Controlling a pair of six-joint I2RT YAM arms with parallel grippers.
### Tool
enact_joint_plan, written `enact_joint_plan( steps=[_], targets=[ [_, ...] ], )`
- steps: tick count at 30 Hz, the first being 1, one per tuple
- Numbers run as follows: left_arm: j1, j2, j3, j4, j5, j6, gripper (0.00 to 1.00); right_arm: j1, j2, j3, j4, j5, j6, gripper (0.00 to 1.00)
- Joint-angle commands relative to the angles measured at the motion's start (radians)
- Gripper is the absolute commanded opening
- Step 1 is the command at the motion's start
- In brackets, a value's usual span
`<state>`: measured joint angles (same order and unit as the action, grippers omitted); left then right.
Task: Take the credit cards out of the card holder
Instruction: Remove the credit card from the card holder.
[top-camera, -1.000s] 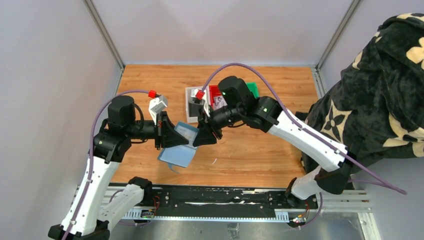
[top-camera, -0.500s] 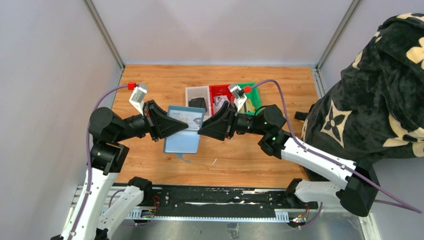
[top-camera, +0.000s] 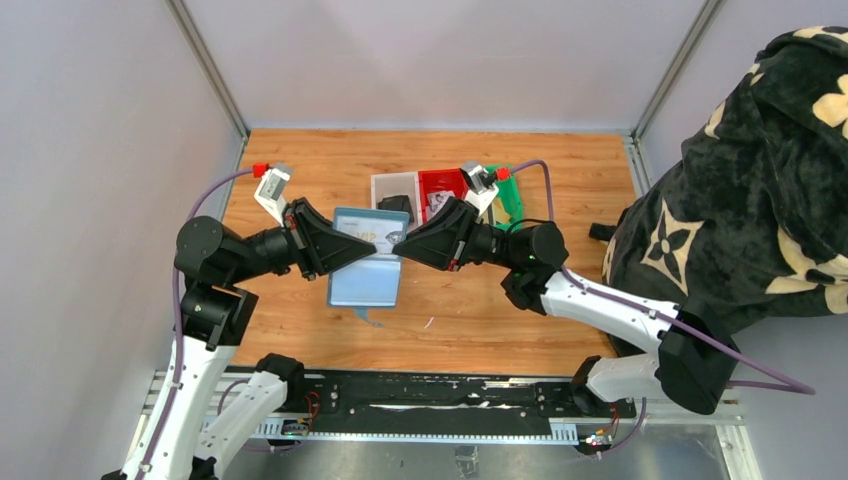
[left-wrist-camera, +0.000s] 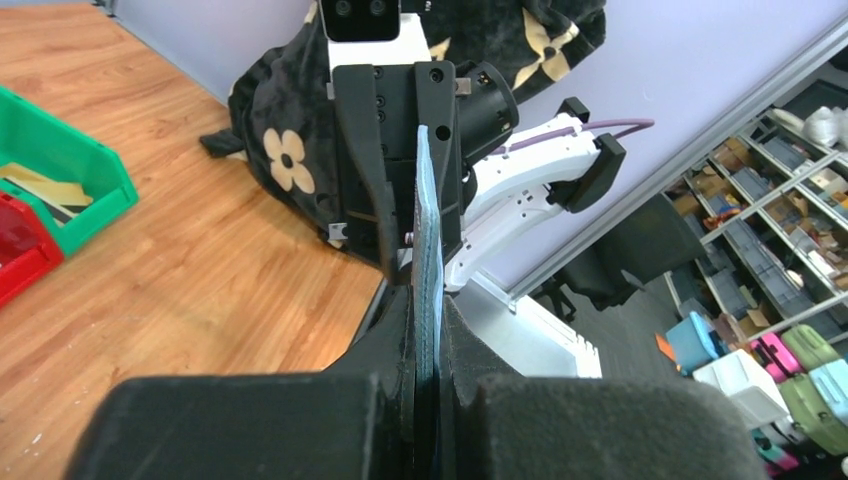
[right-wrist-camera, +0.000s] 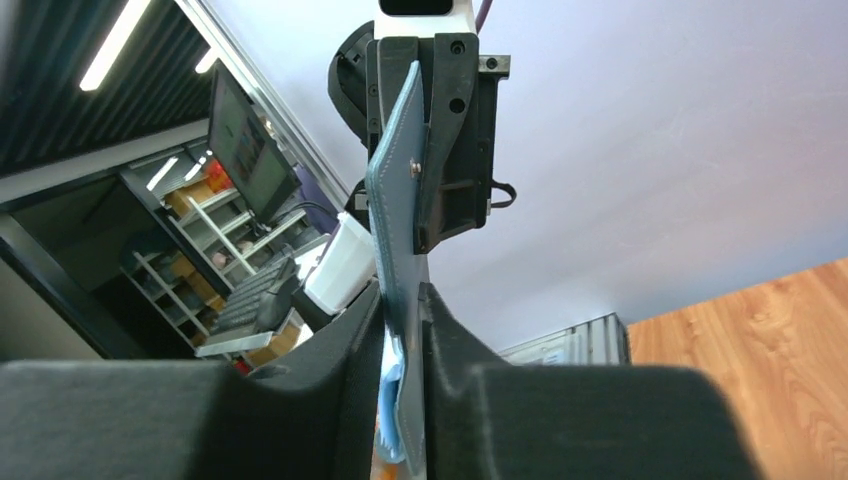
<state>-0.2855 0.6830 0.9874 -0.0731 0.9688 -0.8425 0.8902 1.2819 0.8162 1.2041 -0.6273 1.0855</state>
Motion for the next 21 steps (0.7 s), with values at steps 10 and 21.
enact_joint_plan(
  steps=[10,21],
  targets=[
    [-0.004,0.063,0.036,-0.179,0.173,0.129,0.97,-0.083,-0.101,0.366,-1.086,-0.266,-0.483,0.0],
    [-0.004,0.109,0.087,-0.401,0.248,0.352,0.89,-0.077,0.084,0.755,-1.887,-0.39,-0.993,0.0]
  ],
)
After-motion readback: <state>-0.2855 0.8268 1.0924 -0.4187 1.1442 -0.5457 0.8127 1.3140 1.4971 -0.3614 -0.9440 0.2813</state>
